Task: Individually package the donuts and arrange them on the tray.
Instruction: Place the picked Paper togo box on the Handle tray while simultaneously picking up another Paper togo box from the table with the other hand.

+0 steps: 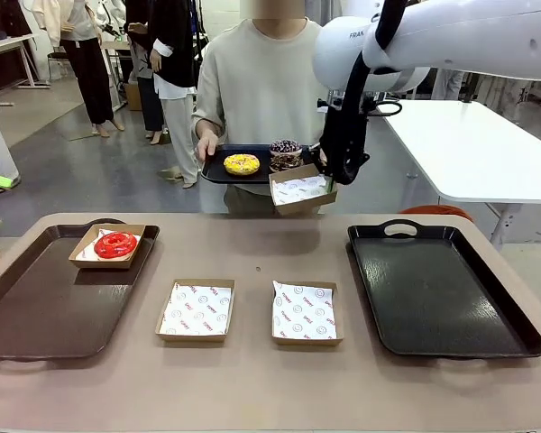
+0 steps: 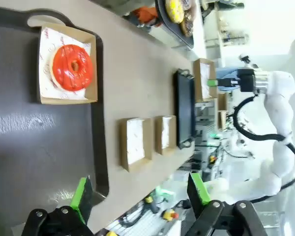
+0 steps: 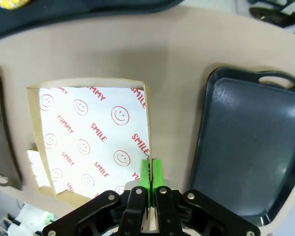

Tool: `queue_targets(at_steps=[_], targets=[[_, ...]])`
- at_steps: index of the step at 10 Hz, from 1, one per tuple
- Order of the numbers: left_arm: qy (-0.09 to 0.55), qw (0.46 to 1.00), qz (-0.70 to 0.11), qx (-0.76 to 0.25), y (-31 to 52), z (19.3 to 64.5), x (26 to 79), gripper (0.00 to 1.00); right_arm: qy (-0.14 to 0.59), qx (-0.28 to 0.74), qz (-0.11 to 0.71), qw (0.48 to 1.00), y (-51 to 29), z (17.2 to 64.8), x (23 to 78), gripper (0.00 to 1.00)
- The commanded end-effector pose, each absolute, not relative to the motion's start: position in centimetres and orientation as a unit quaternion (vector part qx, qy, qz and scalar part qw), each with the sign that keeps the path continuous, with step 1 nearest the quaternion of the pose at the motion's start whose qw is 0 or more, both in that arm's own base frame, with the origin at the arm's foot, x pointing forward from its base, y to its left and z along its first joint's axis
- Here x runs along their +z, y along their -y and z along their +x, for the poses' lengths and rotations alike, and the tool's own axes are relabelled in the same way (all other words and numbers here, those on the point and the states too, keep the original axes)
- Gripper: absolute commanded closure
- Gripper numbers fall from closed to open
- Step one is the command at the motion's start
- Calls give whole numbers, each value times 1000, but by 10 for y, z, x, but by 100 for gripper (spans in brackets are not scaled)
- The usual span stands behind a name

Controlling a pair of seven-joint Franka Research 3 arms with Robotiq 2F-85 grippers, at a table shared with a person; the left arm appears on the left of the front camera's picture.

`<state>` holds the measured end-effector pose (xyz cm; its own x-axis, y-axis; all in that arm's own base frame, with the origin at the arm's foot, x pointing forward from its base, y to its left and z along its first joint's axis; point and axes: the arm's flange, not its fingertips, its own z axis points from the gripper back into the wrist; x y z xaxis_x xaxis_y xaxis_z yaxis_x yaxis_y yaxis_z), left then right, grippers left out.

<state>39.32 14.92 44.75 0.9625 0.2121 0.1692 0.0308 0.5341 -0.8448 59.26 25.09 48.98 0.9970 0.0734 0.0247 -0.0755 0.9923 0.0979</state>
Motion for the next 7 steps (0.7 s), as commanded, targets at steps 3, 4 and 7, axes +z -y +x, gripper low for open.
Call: queue_targets(at_steps=[3, 4, 7], targets=[[135, 826, -539, 97, -181, 362, 429, 0, -9, -6, 57, 998, -262, 624, 492, 100], [135, 818, -548, 108, -187, 354, 424, 0, -11, -14, 60, 998, -262, 630, 492, 100], [138, 810, -553, 142, -204, 335, 413, 0, -6, -21, 53, 998, -269, 635, 496, 100]])
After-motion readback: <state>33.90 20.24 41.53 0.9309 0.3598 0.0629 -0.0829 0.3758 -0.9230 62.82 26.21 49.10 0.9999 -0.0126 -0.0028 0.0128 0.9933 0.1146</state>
